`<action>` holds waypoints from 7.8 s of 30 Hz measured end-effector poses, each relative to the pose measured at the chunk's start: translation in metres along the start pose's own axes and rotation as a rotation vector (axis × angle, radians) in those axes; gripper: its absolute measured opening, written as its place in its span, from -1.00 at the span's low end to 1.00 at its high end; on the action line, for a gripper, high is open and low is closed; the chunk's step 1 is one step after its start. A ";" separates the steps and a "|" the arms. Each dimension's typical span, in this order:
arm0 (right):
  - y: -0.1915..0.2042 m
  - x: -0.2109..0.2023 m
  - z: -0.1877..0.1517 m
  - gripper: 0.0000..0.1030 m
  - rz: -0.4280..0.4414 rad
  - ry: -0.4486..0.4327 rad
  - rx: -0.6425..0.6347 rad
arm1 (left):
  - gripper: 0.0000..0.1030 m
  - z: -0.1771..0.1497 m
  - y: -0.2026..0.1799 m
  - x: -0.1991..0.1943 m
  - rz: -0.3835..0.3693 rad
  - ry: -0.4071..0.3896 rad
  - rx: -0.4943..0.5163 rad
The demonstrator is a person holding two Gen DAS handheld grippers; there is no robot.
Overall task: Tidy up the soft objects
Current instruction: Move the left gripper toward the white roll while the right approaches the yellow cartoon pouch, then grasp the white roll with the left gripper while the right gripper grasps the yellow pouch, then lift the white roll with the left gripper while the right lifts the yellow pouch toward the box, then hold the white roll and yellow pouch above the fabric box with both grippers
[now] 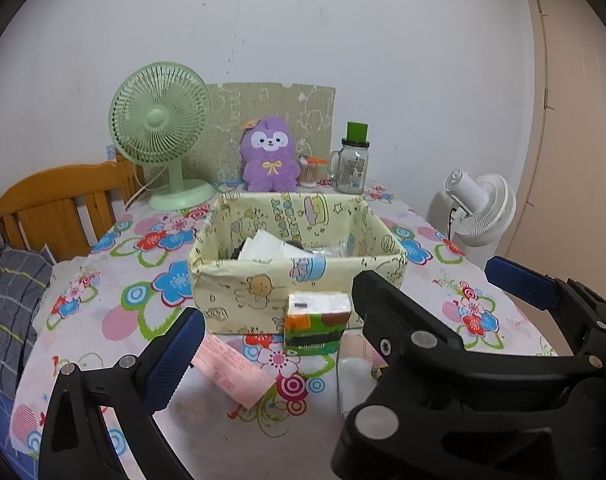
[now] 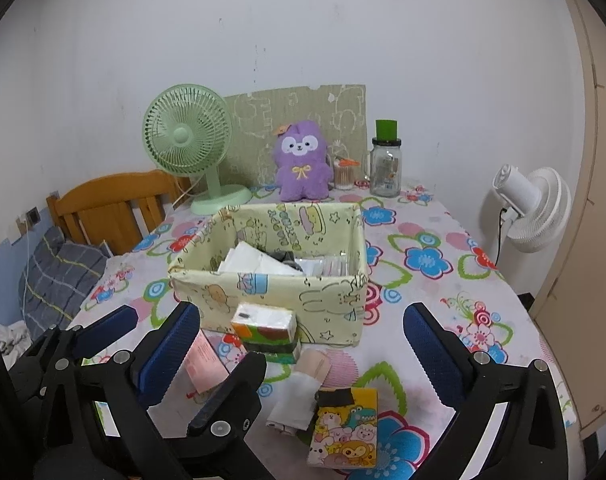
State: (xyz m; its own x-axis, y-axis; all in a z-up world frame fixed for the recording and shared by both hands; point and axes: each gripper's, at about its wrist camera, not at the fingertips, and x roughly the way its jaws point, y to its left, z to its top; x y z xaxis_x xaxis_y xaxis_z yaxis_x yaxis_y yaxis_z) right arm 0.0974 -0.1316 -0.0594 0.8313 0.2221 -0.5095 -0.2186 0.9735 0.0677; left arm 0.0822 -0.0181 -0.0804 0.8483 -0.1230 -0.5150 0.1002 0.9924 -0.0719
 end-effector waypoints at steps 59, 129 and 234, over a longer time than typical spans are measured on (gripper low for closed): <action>-0.049 0.060 -0.059 1.00 -0.077 0.186 0.079 | 0.46 -0.051 -0.023 0.067 -0.137 0.214 0.028; -0.040 0.059 -0.069 0.00 -0.077 0.261 0.072 | -0.55 -0.059 -0.028 0.060 -0.097 0.253 0.081; -0.006 0.061 0.072 0.00 0.017 -0.040 -0.006 | -0.55 0.074 0.005 0.044 0.022 -0.039 0.075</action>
State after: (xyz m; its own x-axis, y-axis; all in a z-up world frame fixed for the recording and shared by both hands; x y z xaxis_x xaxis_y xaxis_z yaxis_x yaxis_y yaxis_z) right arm 0.1859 -0.1199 -0.0287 0.8470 0.2411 -0.4737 -0.2361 0.9691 0.0712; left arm 0.1588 -0.0180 -0.0406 0.8700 -0.1017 -0.4824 0.1183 0.9930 0.0040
